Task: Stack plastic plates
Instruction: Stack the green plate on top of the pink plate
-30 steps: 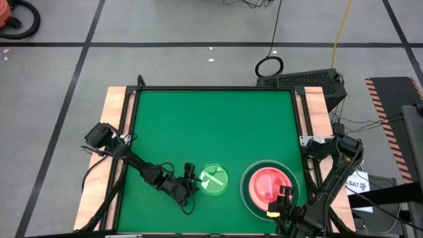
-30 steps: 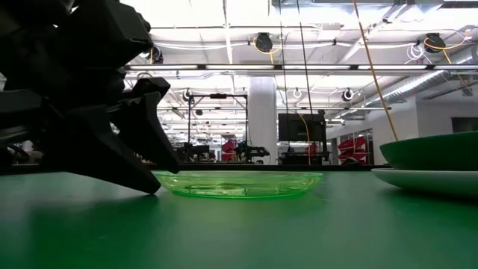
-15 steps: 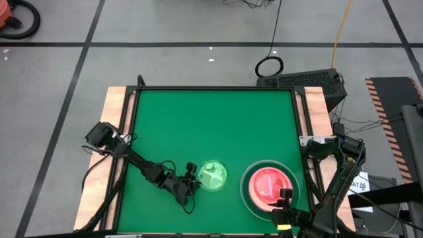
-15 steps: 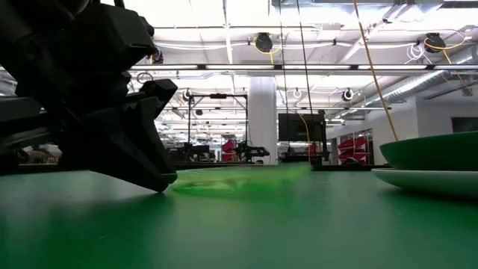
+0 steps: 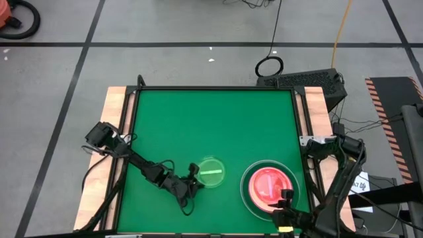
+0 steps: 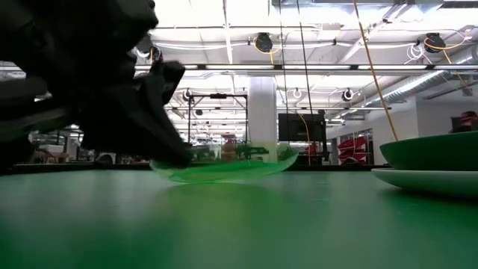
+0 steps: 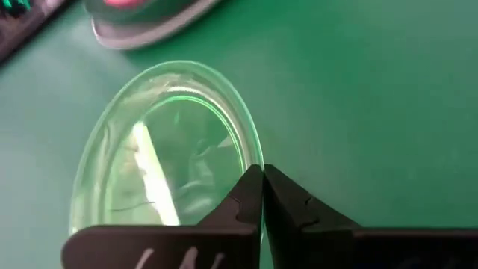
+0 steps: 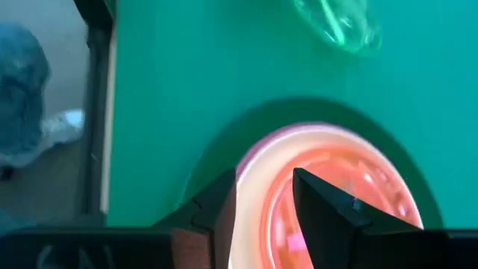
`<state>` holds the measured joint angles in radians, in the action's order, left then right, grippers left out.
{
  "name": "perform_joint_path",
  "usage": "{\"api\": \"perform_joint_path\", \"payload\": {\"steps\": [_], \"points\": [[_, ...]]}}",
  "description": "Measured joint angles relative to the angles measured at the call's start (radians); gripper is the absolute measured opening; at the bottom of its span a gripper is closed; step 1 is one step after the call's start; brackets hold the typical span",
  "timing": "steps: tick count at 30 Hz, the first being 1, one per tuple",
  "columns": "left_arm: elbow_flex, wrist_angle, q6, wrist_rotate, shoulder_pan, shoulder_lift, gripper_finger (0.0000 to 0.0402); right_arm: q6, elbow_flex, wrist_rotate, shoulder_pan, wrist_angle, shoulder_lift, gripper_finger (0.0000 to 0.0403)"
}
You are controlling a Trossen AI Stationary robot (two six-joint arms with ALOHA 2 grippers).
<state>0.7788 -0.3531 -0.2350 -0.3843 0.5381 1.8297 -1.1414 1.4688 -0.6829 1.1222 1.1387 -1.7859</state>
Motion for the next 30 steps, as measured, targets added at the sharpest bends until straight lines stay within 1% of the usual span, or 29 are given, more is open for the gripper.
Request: {"api": "perform_joint_path", "payload": {"steps": [2,5,8,10,14,17,22,26,28,30], "points": [[0.001,-0.044,-0.04,-0.002,0.0,0.0,0.0007,0.001,0.034,-0.031,0.007,0.018,0.0,0.0125],[0.039,-0.039,-0.1,-0.005,-0.001,0.001,0.0007,0.002,0.071,-0.088,0.019,0.051,0.0,0.0125],[0.111,0.011,-0.16,-0.006,-0.005,0.001,0.0007,-0.001,0.092,-0.131,0.032,0.08,0.0,0.0125],[0.17,0.073,-0.197,-0.002,-0.011,0.001,0.0006,-0.011,0.094,-0.154,0.037,0.089,0.0,0.0125],[0.3,0.194,-0.272,0.051,-0.032,0.001,0.0006,-0.051,0.094,-0.189,0.038,0.133,0.0,0.0125],[0.391,0.27,-0.327,0.109,-0.048,0.001,0.0006,-0.069,0.094,-0.237,0.038,0.171,0.0,0.0125],[0.498,0.333,-0.439,0.21,-0.073,0.001,0.0006,-0.049,0.094,-0.33,0.038,0.227,0.0,0.0125],[0.566,0.373,-0.494,0.26,-0.099,0.028,0.0006,-0.046,0.094,-0.394,0.038,0.29,0.007,0.0125],[0.618,0.379,-0.515,0.292,-0.116,0.066,0.0006,-0.044,0.094,-0.433,0.04,0.32,0.015,0.0125],[0.671,0.424,-0.523,0.32,-0.133,0.109,0.0006,-0.043,0.094,-0.471,0.041,0.342,0.026,0.0125]]}}
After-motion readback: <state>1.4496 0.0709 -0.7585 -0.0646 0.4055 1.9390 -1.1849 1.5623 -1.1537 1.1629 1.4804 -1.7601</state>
